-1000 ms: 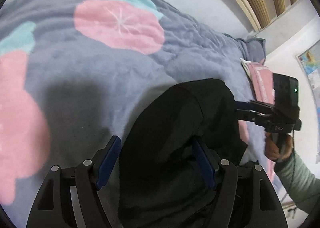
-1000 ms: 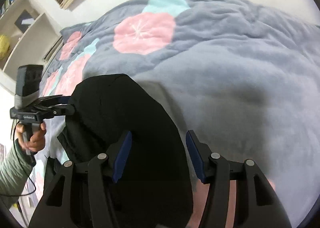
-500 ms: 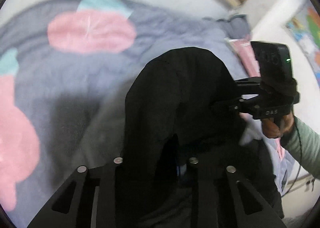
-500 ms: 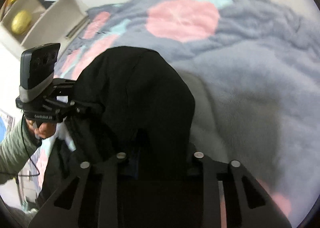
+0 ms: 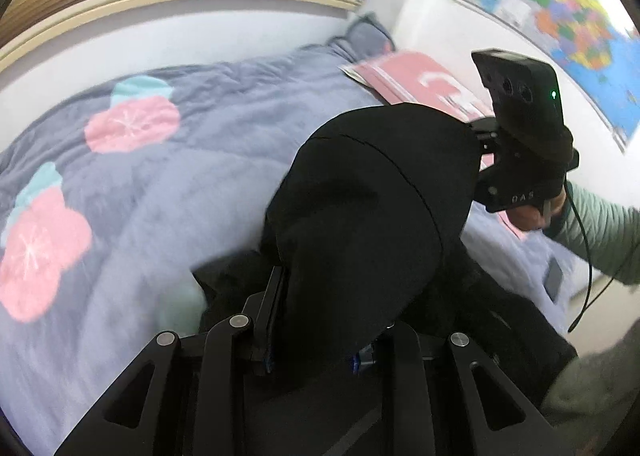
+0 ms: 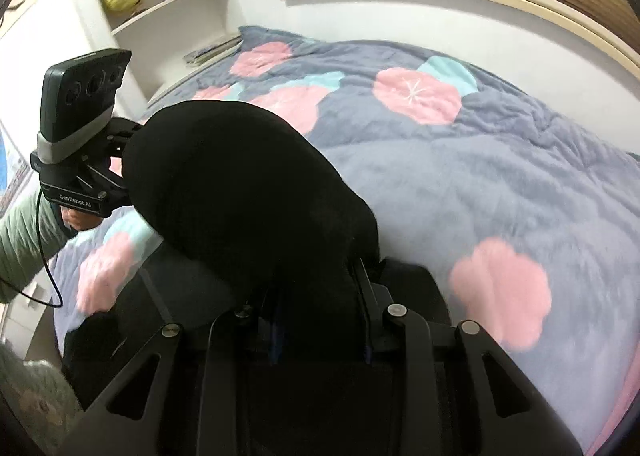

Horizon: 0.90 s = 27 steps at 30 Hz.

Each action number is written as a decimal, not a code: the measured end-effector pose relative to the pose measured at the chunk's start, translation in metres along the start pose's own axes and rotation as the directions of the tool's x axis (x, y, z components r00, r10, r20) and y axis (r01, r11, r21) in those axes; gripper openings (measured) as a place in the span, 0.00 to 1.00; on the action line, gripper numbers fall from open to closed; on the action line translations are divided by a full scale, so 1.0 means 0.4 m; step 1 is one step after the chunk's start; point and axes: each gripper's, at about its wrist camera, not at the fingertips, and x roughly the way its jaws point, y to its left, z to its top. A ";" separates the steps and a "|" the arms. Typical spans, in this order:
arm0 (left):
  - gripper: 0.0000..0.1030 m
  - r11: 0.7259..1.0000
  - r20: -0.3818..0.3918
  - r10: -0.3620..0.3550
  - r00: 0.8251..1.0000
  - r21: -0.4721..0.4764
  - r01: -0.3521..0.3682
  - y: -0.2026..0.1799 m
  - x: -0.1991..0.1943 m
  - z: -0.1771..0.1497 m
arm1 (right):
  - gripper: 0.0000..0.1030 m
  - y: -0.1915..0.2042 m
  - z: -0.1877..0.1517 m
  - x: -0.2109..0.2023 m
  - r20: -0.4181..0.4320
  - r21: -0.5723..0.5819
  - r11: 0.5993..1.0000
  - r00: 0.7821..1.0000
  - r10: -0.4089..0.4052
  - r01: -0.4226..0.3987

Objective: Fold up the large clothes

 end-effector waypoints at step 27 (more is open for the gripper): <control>0.26 0.965 -0.172 0.026 0.985 -0.254 -0.070 -0.194 -0.037 -0.432 | 0.41 0.229 -0.158 -0.154 -0.050 0.136 0.979 0.988 -0.143 0.149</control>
